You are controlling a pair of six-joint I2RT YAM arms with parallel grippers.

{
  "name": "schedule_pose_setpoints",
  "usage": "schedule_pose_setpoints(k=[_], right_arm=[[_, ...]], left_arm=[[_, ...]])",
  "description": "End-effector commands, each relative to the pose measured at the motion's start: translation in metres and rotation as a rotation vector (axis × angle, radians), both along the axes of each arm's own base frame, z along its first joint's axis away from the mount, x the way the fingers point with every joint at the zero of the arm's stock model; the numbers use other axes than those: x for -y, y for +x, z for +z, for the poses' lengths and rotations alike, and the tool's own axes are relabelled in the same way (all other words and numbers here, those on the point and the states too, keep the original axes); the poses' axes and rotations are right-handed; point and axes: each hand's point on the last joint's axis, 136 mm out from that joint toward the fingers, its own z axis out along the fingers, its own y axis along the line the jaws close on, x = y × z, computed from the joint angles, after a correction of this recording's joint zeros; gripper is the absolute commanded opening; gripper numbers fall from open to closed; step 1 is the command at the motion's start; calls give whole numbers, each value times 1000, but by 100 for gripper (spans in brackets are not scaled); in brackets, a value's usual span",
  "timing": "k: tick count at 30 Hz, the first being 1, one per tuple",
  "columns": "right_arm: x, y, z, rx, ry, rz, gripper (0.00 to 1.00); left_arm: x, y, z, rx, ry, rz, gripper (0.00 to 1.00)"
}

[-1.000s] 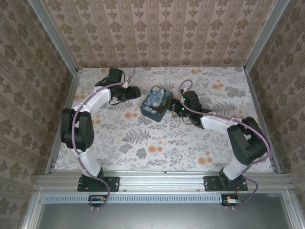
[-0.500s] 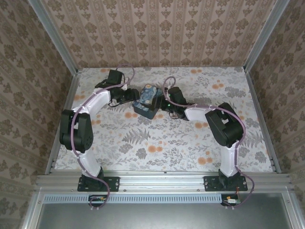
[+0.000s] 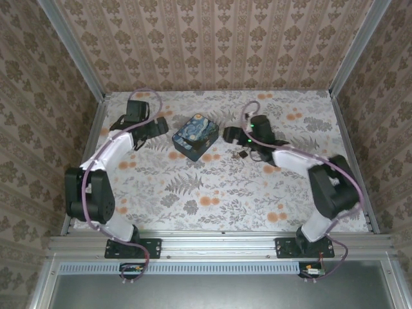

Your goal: Unlock the padlock with the key

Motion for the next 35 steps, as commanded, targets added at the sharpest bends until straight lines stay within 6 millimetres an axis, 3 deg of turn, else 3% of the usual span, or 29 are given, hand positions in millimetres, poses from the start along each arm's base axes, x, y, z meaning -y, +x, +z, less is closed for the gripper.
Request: schedule_pose_setpoints(k=[1, 3, 5, 8, 10, 13, 17, 18, 20, 35], right_arm=[[82, -20, 7, 68, -386, -108, 100], [118, -26, 11, 114, -517, -168, 100], [146, -28, 1, 109, -541, -224, 100], [158, -26, -20, 150, -526, -243, 100], [165, -25, -33, 190, -552, -280, 100], [184, -29, -39, 217, -485, -352, 100], [186, -36, -46, 299, -379, -322, 100], [187, -36, -48, 263, -384, -320, 100], [185, -33, -48, 275, -385, -311, 100], [185, -35, -48, 270, -397, -316, 100]], left_arm=[[-62, -6, 22, 128, 284, 164, 100], [-76, -15, 10, 153, 397, 151, 100], [-94, -29, -9, 161, 472, 193, 100], [-105, -40, -38, 227, 528, 186, 100], [-100, -39, -45, 267, 524, 141, 99], [-84, -30, -33, 443, 479, 34, 100], [-82, -26, -54, 550, 387, -37, 100], [-78, -29, -61, 501, 360, -63, 100], [-71, -21, -58, 509, 353, -117, 100], [-65, -20, -60, 501, 313, -164, 100]])
